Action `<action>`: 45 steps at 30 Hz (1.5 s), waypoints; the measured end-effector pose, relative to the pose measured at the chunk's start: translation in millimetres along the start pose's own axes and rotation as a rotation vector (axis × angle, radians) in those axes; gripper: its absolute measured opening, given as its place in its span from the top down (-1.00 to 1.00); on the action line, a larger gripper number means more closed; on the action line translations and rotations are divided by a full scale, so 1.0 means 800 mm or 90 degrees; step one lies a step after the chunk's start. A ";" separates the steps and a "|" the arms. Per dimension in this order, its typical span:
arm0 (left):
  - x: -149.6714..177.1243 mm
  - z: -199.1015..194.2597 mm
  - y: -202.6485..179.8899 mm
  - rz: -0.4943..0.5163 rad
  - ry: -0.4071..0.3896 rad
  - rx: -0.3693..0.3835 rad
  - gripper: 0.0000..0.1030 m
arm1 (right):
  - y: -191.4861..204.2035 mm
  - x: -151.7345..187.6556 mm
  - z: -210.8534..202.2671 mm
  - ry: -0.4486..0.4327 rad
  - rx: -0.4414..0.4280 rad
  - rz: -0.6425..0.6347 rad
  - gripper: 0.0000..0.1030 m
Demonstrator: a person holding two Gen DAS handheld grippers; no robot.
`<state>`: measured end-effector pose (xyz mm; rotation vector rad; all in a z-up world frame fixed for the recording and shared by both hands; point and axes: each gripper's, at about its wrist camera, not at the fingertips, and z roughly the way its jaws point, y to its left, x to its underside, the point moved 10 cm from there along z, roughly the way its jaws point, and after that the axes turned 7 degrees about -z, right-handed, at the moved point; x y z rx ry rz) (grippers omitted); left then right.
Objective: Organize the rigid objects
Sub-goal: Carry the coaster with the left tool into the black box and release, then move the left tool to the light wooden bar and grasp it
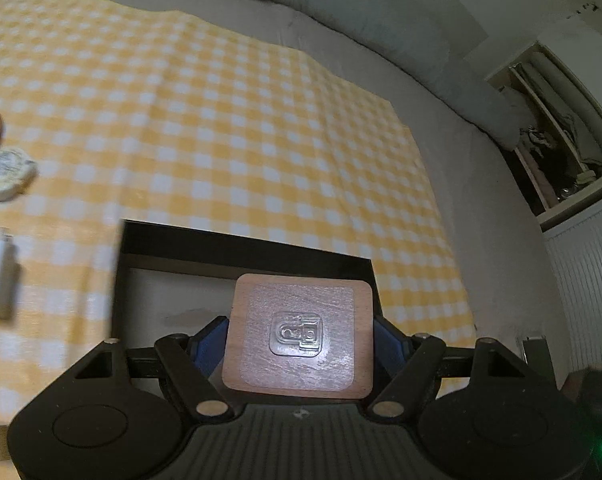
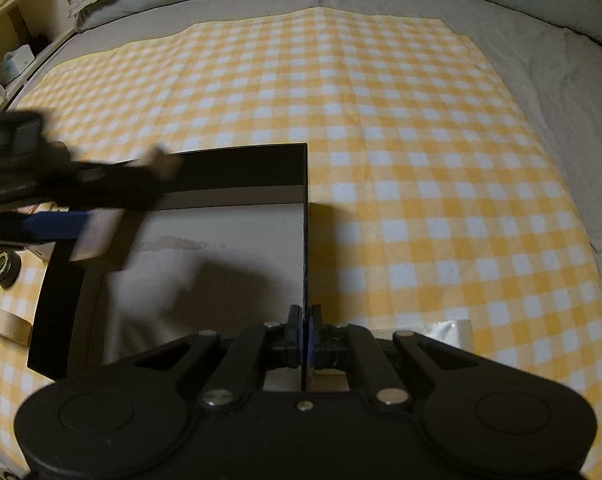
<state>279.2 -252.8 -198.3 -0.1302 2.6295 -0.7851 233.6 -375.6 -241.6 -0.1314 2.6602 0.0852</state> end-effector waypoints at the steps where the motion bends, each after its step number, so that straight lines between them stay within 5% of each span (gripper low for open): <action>1: 0.000 0.012 -0.004 -0.003 -0.001 -0.003 -0.48 | 0.000 0.000 -0.001 0.001 0.001 0.001 0.93; 11: 0.001 0.083 -0.012 -0.019 0.014 -0.022 -0.49 | 0.013 -0.005 0.005 0.007 -0.003 -0.009 0.93; 21: -0.003 0.104 -0.001 -0.051 0.011 -0.015 -0.73 | 0.013 -0.006 0.009 0.009 -0.008 -0.017 0.93; 34: -0.004 0.030 -0.021 0.062 -0.025 -0.020 -0.91 | 0.011 -0.002 0.003 -0.004 -0.023 0.010 0.91; 45: -0.006 -0.067 -0.032 0.206 -0.105 -0.058 -1.00 | 0.012 -0.002 0.002 -0.008 -0.030 0.021 0.91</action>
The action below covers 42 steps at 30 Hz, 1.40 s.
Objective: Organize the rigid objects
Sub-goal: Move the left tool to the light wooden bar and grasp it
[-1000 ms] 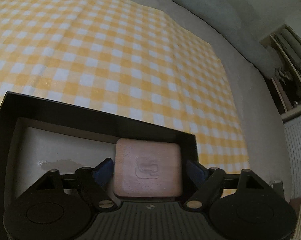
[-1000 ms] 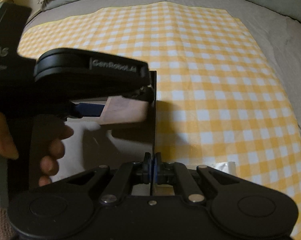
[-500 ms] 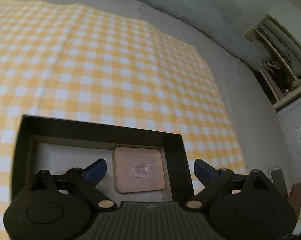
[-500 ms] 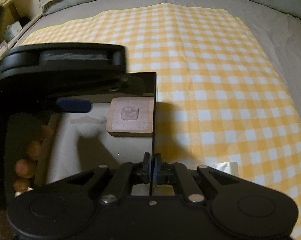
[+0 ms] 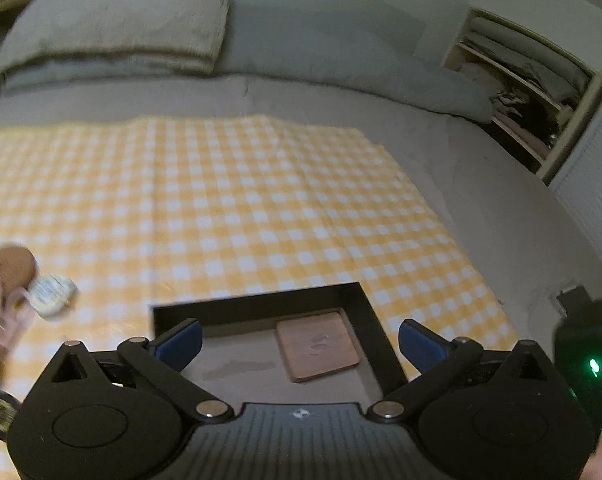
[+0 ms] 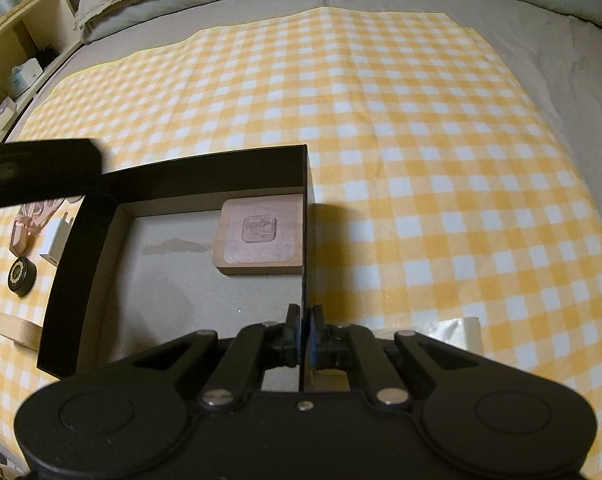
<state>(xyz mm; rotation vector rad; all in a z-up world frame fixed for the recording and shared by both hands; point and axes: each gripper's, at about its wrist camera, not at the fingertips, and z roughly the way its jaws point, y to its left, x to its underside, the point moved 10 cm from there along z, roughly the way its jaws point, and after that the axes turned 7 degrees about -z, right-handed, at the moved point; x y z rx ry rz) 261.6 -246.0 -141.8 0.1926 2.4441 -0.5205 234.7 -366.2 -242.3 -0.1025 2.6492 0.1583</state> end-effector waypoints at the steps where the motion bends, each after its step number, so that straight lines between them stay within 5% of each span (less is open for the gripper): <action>1: -0.001 -0.010 0.002 0.015 -0.008 -0.005 -1.00 | 0.001 0.000 0.000 0.000 0.002 -0.002 0.91; 8: -0.002 -0.073 0.032 0.106 -0.049 -0.064 -1.00 | 0.004 0.000 0.000 -0.001 0.005 -0.015 0.91; 17: 0.043 -0.094 0.104 0.147 -0.018 -0.119 -1.00 | 0.004 -0.003 0.003 0.002 0.017 -0.024 0.92; 30: 0.102 -0.066 0.240 -0.058 0.127 -0.205 -1.00 | 0.002 -0.002 0.004 0.011 0.019 -0.011 0.92; 42: 0.128 -0.030 0.250 -0.082 0.198 -0.212 -0.84 | 0.001 0.001 0.006 0.021 0.020 -0.014 0.92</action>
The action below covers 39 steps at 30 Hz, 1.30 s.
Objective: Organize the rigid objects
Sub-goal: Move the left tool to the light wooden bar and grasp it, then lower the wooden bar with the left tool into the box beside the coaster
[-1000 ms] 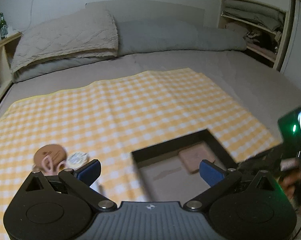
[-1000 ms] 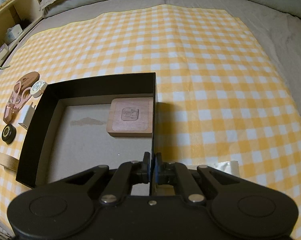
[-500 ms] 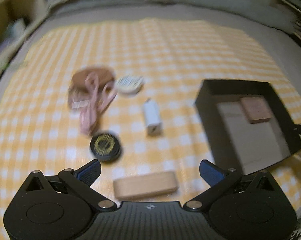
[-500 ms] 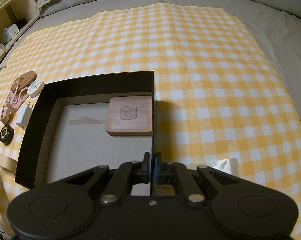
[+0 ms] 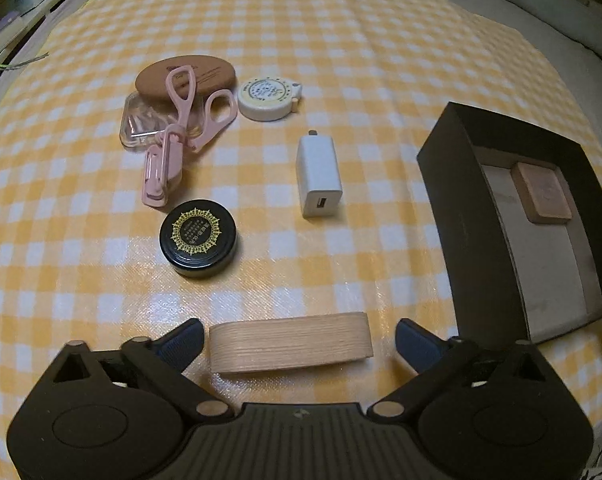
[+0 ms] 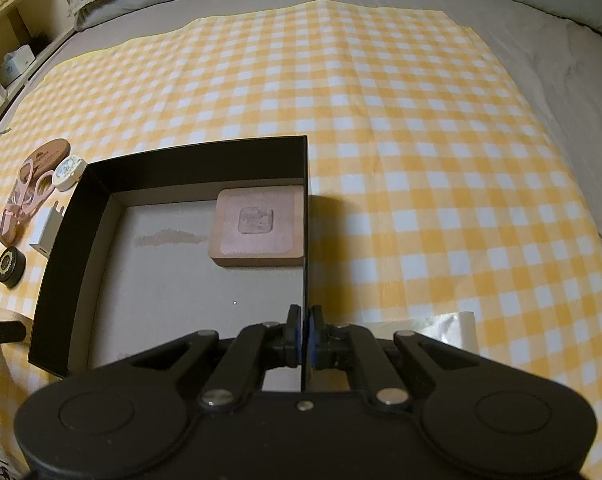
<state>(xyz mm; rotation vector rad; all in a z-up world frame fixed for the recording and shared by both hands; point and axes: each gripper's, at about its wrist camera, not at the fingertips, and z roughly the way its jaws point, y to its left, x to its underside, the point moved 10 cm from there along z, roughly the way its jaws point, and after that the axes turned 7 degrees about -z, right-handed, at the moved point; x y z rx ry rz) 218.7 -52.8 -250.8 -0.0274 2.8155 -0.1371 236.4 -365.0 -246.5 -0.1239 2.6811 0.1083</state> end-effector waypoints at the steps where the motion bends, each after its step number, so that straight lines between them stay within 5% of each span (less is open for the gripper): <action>1: -0.001 0.000 0.000 -0.002 0.001 -0.002 -0.77 | 0.000 0.000 0.000 0.001 0.000 0.000 0.92; 10: -0.004 0.002 0.004 -0.001 0.002 -0.010 -0.70 | 0.001 0.001 0.003 0.007 0.000 -0.005 0.92; 15: -0.019 -0.021 -0.010 -0.030 -0.033 0.025 -0.70 | 0.001 0.001 0.003 0.009 0.000 -0.006 0.92; 29: -0.074 -0.074 -0.164 0.001 -0.119 0.157 -0.70 | 0.001 0.001 0.004 0.011 0.001 -0.008 0.92; 39: -0.102 -0.011 -0.216 0.010 -0.116 0.105 -0.70 | 0.001 0.004 0.005 0.016 0.004 -0.006 0.92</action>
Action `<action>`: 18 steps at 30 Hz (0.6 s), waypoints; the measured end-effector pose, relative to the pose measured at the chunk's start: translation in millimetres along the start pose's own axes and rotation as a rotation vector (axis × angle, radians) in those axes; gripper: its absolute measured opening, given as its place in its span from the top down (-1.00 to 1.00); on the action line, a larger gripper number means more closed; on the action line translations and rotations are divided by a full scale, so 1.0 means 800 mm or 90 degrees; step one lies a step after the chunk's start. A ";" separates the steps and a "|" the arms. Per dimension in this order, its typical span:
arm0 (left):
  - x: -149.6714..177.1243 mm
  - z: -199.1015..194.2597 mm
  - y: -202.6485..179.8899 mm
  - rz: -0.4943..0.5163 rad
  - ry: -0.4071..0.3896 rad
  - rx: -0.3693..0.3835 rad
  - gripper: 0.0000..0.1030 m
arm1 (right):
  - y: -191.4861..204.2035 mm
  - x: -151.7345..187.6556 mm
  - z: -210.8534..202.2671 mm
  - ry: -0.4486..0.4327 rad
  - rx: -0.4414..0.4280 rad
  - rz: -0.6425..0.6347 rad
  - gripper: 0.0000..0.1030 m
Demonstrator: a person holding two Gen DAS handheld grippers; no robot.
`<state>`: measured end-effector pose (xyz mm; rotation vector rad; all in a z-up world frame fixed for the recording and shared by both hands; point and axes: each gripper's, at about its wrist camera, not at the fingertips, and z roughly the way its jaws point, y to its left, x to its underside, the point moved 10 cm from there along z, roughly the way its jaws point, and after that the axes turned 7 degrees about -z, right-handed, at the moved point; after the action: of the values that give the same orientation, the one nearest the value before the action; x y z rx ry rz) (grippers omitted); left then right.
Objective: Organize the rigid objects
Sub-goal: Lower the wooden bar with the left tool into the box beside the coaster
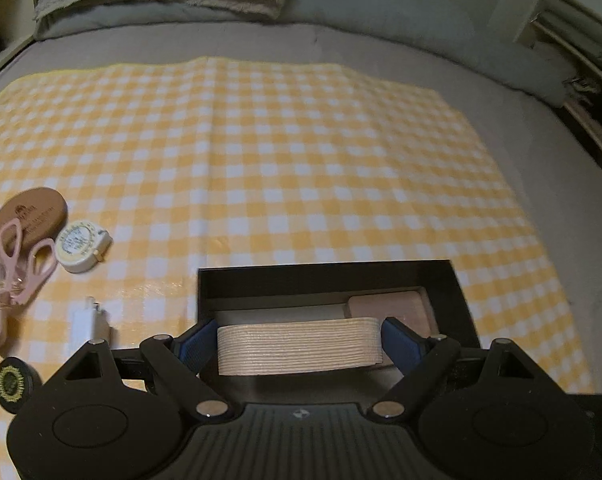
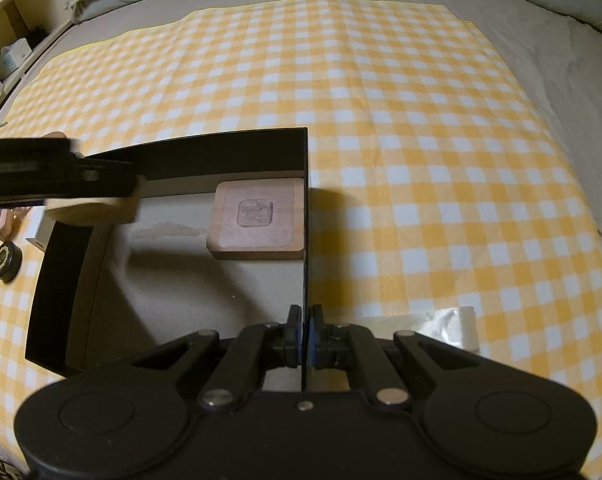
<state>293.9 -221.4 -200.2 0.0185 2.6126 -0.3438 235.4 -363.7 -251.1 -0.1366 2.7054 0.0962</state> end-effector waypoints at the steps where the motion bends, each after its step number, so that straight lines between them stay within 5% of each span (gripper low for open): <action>1: 0.000 0.008 -0.002 0.000 0.005 -0.005 -0.70 | 0.000 0.000 0.000 0.000 0.000 -0.001 0.92; 18: -0.007 0.069 -0.011 0.021 -0.002 -0.055 -0.71 | -0.001 0.000 0.001 -0.001 -0.008 0.000 0.92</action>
<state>324.7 -242.9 -242.0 0.0325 2.6181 -0.2191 235.5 -364.7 -251.9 -0.1410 2.7035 0.1121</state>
